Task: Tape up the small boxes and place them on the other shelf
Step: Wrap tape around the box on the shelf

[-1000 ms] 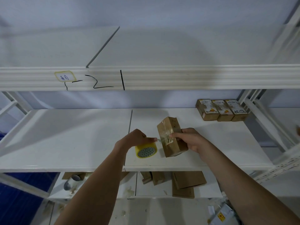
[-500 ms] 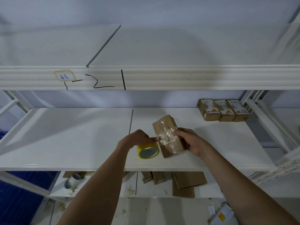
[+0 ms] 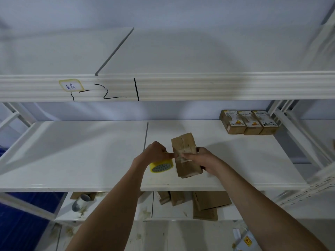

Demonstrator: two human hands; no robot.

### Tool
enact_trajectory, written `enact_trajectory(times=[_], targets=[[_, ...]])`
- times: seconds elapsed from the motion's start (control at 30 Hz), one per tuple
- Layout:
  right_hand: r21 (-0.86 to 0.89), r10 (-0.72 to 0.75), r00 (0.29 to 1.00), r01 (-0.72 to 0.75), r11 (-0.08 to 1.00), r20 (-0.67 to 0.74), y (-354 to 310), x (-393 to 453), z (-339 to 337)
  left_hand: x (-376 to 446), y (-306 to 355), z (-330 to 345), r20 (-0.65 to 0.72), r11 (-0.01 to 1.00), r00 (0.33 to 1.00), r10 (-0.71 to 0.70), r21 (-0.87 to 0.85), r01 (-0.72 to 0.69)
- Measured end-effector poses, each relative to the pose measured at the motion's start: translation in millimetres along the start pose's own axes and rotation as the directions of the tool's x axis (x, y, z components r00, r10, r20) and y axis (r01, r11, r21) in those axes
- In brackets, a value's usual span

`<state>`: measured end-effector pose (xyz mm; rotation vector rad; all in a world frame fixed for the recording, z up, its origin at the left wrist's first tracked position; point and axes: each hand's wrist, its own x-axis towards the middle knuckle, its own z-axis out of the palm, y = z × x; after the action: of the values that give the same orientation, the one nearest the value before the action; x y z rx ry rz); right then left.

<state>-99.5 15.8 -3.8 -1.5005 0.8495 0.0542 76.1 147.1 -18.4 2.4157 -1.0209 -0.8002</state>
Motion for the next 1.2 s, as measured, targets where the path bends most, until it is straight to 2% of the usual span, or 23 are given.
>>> enact_trajectory(times=[0.2, 0.4, 0.53, 0.63, 0.77, 1.0, 1.2], targets=[[0.075, 0.076, 0.996, -0.072, 0.995, -0.052, 12, 4, -3, -2, -4, -3, 0.055, 0.999, 0.998, -0.035, -0.018, 0.036], [0.11, 0.102, 0.993, -0.095, 0.989, -0.055, 20, 3, -12, -5, -23, 0, 0.081, 0.978, 0.997, 0.002, -0.208, 0.015], [0.116, 0.101, 0.993, -0.092, 0.989, -0.069, 20, 3, -18, -3, -28, 4, 0.097, 0.969, 0.995, -0.029, -0.242, 0.052], [0.102, 0.095, 0.992, -0.086, 0.991, -0.088, 23, 5, -18, 1, -25, 6, 0.067, 0.983, 0.994, -0.088, -0.156, 0.097], [0.083, 0.108, 0.99, -0.101, 0.991, -0.087, 27, 11, -21, 1, -25, 10, 0.013, 0.986, 0.992, -0.125, 0.116, 0.122], [-0.017, 0.217, 0.958, -0.224, 0.974, -0.186, 49, 30, -17, 12, -26, 30, 0.054, 0.972, 0.988, -0.147, 0.195, 0.134], [-0.089, 0.225, 0.938, -0.256, 0.963, -0.265, 60, 38, -12, 20, -17, 34, -0.023, 0.949, 0.996, -0.089, 0.303, 0.092]])
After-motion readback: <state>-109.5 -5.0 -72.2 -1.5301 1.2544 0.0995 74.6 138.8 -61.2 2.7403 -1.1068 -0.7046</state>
